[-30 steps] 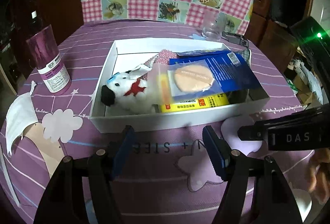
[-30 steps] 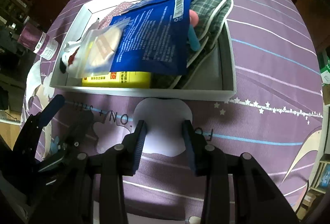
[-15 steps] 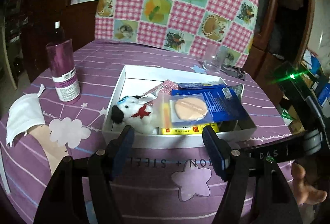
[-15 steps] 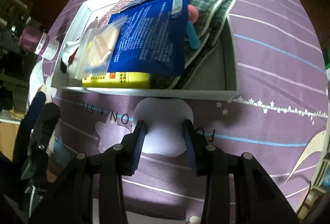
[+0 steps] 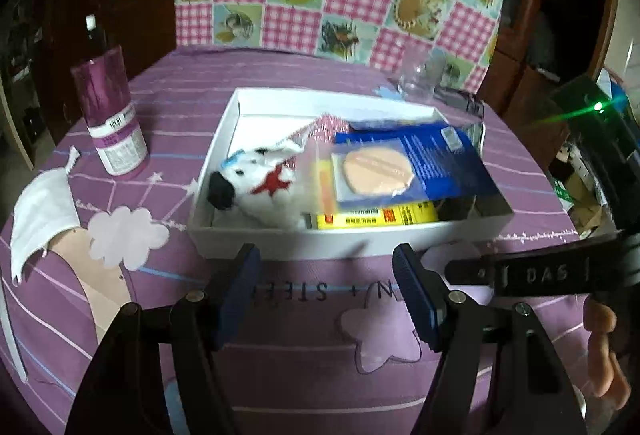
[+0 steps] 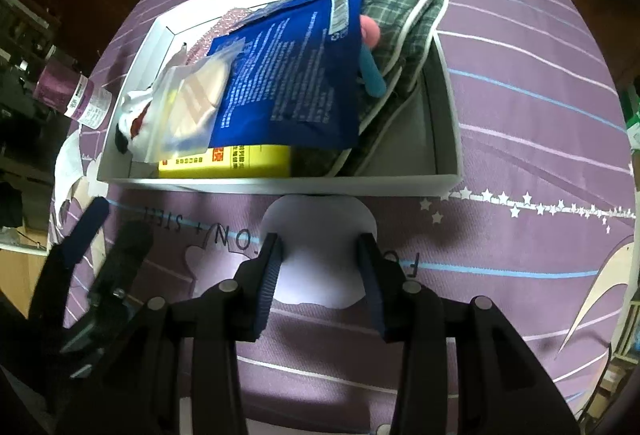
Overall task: Organize soft objects
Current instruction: 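Lift the lavender sponge off the table with the right tool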
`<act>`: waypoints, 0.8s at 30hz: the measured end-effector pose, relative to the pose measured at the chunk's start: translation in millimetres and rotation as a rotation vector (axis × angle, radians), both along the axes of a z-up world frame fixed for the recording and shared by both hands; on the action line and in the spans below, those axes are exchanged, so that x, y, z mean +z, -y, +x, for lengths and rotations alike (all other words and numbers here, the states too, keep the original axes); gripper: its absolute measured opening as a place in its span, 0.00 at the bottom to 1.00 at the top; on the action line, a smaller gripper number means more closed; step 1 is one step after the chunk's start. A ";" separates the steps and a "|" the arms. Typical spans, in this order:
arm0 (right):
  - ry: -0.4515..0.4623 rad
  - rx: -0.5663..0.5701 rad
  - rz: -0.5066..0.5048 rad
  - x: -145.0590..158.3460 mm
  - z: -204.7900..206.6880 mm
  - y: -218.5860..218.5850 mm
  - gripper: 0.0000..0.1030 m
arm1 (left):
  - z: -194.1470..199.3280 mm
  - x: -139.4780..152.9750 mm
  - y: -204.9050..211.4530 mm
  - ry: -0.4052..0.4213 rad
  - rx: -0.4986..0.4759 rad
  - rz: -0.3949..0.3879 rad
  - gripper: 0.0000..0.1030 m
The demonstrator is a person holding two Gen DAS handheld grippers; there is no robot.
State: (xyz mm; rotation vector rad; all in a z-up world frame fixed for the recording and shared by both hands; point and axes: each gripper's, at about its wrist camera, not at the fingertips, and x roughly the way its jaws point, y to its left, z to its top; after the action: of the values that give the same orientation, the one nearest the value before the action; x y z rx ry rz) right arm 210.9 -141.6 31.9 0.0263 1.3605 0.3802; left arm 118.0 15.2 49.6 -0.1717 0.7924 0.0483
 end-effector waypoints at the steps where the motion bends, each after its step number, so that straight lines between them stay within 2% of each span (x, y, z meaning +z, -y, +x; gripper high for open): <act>1: -0.004 -0.004 0.004 -0.3 1.3 1.9 0.40 | 1.2 -1.8 -0.3 -0.012 0.007 0.003 0.67; 4: -0.011 -0.015 0.003 -1.6 3.9 2.4 0.39 | 4.3 -6.0 -2.0 -0.039 0.028 0.019 0.67; 11: 0.006 0.006 -0.030 -0.6 2.1 -2.4 0.36 | 8.6 -11.1 -10.3 -0.089 0.049 -0.025 0.67; 16: 0.018 0.013 -0.055 -0.6 0.9 -9.2 0.29 | 9.1 -12.3 -15.0 -0.096 0.062 -0.058 0.77; 21: 0.011 0.005 -0.044 -0.1 1.6 -8.9 0.22 | 6.6 -7.4 -18.3 -0.072 0.073 -0.070 0.77; 24: 0.022 0.000 -0.048 4.5 0.9 -5.4 0.14 | 6.8 -5.8 -20.7 -0.065 0.080 -0.078 0.77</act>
State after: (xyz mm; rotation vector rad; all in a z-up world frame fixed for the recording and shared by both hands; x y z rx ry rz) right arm 211.8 -136.2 36.4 -0.0171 1.3473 0.3465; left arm 124.7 35.9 43.7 -0.2767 0.8523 0.0987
